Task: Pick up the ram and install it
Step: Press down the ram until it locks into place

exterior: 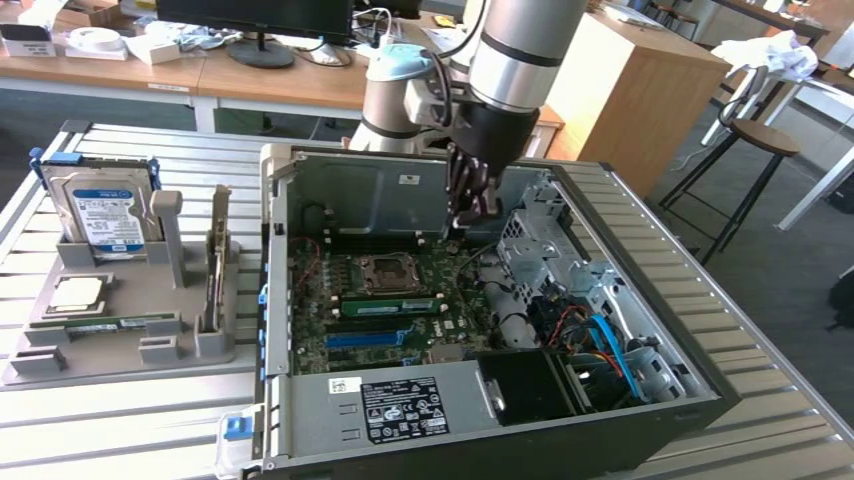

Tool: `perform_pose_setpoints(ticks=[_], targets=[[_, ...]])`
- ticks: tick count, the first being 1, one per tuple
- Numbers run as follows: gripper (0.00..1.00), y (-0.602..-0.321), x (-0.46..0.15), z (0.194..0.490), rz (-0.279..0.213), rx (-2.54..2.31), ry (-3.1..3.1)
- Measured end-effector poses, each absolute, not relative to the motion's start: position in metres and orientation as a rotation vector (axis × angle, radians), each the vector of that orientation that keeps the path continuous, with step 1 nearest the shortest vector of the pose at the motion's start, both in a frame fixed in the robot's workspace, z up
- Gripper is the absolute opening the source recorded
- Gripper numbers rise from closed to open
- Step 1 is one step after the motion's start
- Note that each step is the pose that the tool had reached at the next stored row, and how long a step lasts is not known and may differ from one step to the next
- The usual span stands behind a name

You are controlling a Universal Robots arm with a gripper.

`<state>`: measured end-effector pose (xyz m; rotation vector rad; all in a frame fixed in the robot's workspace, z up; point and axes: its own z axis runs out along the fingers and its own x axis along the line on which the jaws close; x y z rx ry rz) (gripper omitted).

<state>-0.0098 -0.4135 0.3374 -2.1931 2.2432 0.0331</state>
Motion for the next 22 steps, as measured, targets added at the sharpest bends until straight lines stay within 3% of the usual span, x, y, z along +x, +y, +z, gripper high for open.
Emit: perform_pose_setpoints(ticks=[22], targets=[[0.10, -0.413, -0.010, 0.311, 0.033, -2.193, 2.244]])
